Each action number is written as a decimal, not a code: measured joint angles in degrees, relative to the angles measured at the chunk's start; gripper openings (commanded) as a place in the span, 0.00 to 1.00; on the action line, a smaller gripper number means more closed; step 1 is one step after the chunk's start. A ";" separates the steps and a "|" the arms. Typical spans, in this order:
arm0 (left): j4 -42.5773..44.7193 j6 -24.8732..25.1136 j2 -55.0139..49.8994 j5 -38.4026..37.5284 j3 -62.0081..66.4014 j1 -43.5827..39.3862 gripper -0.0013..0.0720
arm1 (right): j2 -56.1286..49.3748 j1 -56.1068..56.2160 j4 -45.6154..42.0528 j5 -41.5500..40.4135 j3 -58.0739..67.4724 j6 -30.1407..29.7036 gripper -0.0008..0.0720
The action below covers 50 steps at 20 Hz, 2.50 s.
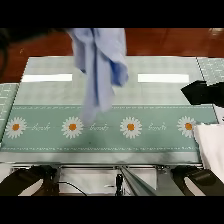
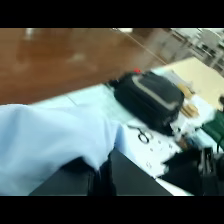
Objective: Fold the shirts.
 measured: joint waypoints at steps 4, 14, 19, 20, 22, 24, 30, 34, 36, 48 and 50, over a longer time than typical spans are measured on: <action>0.74 -2.40 4.87 4.20 -18.36 -4.31 0.05 | 0.59 0.00 -0.52 -0.81 0.00 0.59 0.87; 2.21 -7.32 6.03 -3.43 -50.93 0.26 0.98 | -6.21 0.00 1.77 -0.15 0.02 0.61 0.87; 7.91 -7.30 5.38 -16.55 -48.06 3.52 0.98 | -13.57 -1.29 7.17 -6.23 0.24 -1.16 0.87; 11.08 -8.28 5.49 -19.21 -45.57 5.18 0.98 | -14.36 -2.95 8.26 -7.54 0.57 -1.99 0.87; 18.25 -10.43 6.12 -23.85 -39.71 9.79 0.98 | -15.19 -8.92 10.75 -8.55 1.18 -4.55 0.87; 25.14 -13.51 7.23 -25.29 -34.97 15.72 0.98 | -15.52 -16.85 12.17 -7.41 1.11 -7.19 0.87; 16.76 -10.34 5.57 -30.73 -39.28 24.59 0.97 | -14.03 -32.04 18.16 -5.97 -14.25 -11.56 0.87; 7.85 -0.96 1.55 -31.93 -45.57 17.97 0.97 | -13.51 -28.74 23.39 -8.15 -24.94 -14.21 0.87; 6.64 0.44 -0.79 -29.22 -46.80 14.05 0.97 | -13.40 -24.50 24.46 -8.87 -27.47 -14.53 0.87; -2.71 6.97 -6.64 -18.73 -38.49 10.23 0.05 | -18.88 9.77 26.60 -18.45 -30.08 -3.39 0.87; -3.56 7.17 -6.75 -17.25 -37.03 11.78 0.05 | -21.92 14.14 29.99 -21.53 -30.05 -3.06 0.87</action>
